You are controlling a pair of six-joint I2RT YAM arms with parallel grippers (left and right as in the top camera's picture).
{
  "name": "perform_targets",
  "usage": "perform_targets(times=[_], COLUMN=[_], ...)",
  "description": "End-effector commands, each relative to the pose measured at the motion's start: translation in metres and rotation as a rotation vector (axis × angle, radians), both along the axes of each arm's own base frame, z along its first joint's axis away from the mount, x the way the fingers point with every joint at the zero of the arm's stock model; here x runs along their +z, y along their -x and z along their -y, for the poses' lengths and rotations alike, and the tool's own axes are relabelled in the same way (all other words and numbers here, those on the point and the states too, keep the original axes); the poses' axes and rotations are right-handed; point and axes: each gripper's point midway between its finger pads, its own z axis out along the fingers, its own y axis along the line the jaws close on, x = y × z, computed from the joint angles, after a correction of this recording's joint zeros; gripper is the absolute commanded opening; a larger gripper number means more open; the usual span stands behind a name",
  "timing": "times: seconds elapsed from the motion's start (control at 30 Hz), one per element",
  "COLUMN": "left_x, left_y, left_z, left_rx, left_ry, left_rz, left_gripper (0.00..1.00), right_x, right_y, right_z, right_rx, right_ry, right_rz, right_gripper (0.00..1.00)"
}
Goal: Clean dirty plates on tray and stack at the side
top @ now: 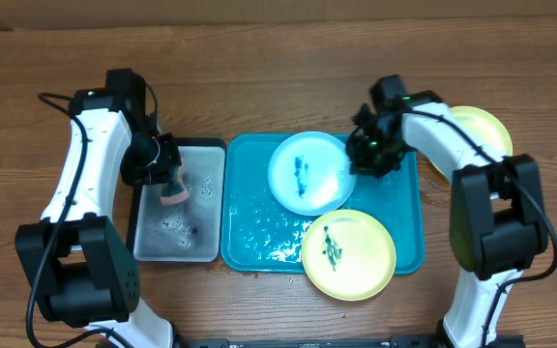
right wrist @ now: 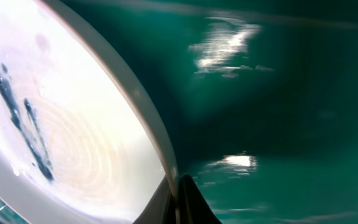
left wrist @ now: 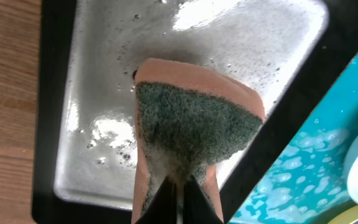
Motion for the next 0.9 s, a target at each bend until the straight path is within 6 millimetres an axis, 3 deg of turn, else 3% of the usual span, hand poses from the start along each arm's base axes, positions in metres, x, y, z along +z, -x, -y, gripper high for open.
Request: perform_targets(times=[0.0, 0.13, 0.3, 0.63, 0.87], left_x=[0.004, 0.004, 0.006, 0.009, 0.006], left_y=[-0.002, -0.007, -0.014, -0.022, -0.033], left_z=[0.009, 0.022, 0.052, 0.131, 0.175], left_rx=[-0.043, -0.072, -0.130, -0.343, -0.334], left_ry=[0.010, 0.031, 0.094, 0.103, -0.011], left_rz=[0.025, 0.046, 0.081, 0.178, 0.281], left_gripper=[0.04, 0.04, 0.04, 0.04, 0.04], right_x=[0.035, 0.034, 0.029, 0.018, 0.015], right_y=[-0.010, -0.007, 0.001, 0.006, 0.010], right_z=[-0.026, -0.042, -0.053, -0.052, -0.050], right_rx=[-0.024, -0.028, -0.015, -0.018, -0.024], right_ry=[-0.033, -0.013, 0.016, 0.040, 0.051], right_rz=[0.084, 0.093, 0.085, 0.059, 0.041], right_gripper=[0.04, 0.04, 0.04, 0.04, 0.04])
